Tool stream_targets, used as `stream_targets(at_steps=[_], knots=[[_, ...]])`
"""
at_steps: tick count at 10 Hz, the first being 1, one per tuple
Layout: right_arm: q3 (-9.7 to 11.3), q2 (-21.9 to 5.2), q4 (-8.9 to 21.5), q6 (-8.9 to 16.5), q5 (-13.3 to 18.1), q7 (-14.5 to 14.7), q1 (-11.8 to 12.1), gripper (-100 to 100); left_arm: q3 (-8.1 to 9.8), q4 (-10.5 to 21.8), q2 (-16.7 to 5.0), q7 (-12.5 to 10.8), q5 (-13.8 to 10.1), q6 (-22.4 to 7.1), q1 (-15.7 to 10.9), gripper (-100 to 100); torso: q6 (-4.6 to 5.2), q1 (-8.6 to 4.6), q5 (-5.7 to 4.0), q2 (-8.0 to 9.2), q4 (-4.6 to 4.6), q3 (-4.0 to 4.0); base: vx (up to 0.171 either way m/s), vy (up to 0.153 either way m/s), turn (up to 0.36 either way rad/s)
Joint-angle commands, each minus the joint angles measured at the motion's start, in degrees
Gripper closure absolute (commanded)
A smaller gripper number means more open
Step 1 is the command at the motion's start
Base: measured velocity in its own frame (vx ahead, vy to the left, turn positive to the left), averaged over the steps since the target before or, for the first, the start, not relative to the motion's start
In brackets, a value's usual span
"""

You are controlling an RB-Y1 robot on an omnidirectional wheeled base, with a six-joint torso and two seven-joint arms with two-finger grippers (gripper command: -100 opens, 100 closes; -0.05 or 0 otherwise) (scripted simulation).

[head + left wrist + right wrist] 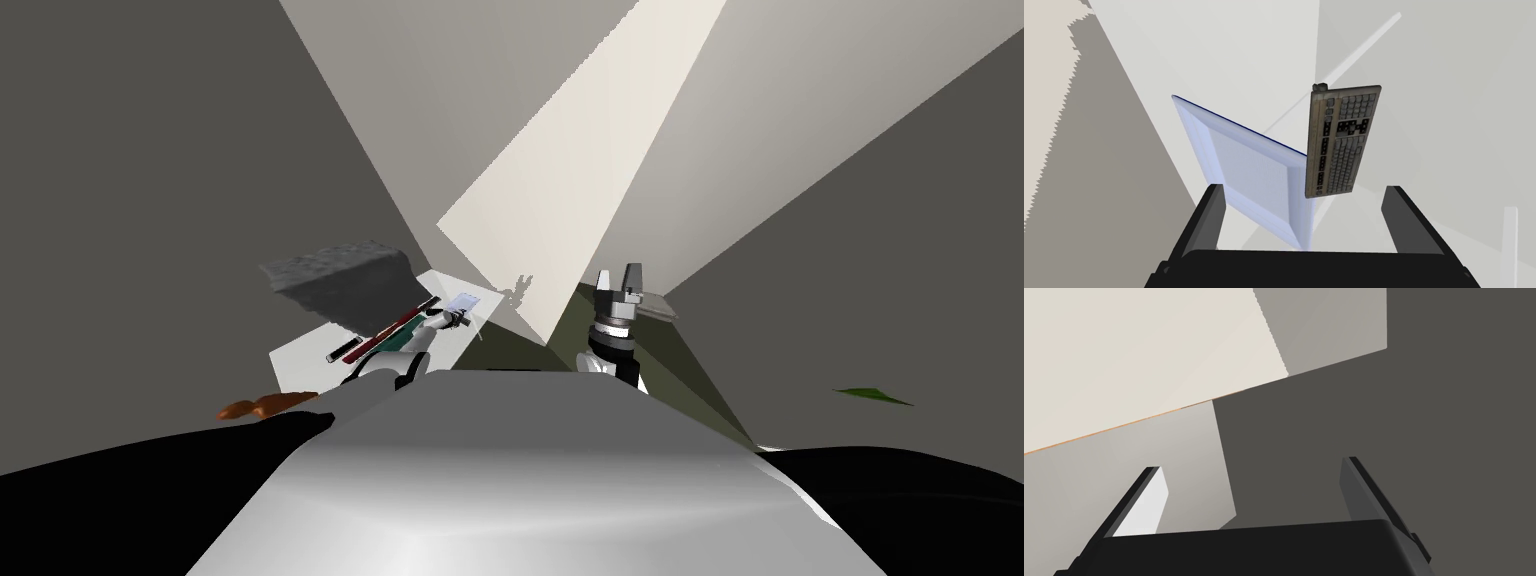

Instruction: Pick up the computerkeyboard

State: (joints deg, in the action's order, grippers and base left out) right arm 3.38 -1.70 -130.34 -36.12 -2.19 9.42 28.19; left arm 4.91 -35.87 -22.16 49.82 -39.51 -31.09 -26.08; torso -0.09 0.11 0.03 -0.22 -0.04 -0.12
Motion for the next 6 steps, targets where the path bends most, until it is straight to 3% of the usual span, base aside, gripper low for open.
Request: stream_targets(at_steps=[1,3,6], knots=[[0.0,0.0,0.0,0.0,0.0,0.0,0.0,0,0.17,2.1,-0.2,0.8,-0.7,-0.7,-0.8,-100,0.00,0.00,0.00,0.00,0.00,0.00,0.016,0.026,-0.053],[0.0,0.0,0.0,0.0,0.0,0.0,0.0,0,0.77,5.6,-1.0,2.2,-2.4,-3.3,-2.5,-100,-0.02,0.02,0.00,0.00,0.00,0.00,0.027,0.039,-0.121],[0.0,0.0,0.0,0.0,0.0,0.0,0.0,0,1.01,7.7,-1.3,2.7,-3.0,-4.3,-3.1,-100,-0.03,0.04,0.01,0.00,-0.01,-0.01,0.021,0.035,-0.052]])
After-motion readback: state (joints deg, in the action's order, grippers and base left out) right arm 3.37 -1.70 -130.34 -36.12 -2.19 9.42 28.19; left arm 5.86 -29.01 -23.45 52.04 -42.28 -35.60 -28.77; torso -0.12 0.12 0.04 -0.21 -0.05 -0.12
